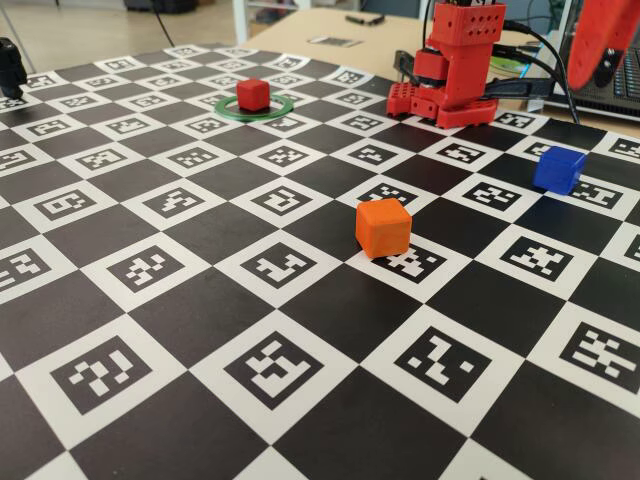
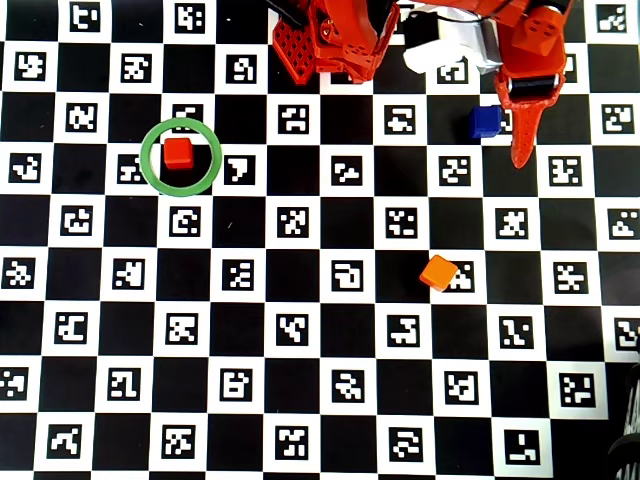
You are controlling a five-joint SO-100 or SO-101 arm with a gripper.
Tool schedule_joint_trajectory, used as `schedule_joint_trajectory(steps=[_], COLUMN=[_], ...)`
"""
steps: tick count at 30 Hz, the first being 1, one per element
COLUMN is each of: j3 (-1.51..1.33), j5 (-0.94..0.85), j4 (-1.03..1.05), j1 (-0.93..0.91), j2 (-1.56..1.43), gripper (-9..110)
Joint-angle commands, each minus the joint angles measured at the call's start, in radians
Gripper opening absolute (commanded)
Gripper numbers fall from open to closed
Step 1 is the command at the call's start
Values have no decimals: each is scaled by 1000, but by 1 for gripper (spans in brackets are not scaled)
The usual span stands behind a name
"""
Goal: Grab the red cube then put it in the green circle then put the blue cube on top and finally the orange cube on top
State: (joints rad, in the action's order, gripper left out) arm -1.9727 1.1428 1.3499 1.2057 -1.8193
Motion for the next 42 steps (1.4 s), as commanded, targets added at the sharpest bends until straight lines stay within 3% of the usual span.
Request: schedule_joint_trajectory(steps=[1, 18, 42], j3=[-14, -123, -249], j5=[20, 44, 25], j4=[-72, -176, -348], j1=[28, -55, -25], j2=[17, 94, 118], gripper=[59, 59, 58])
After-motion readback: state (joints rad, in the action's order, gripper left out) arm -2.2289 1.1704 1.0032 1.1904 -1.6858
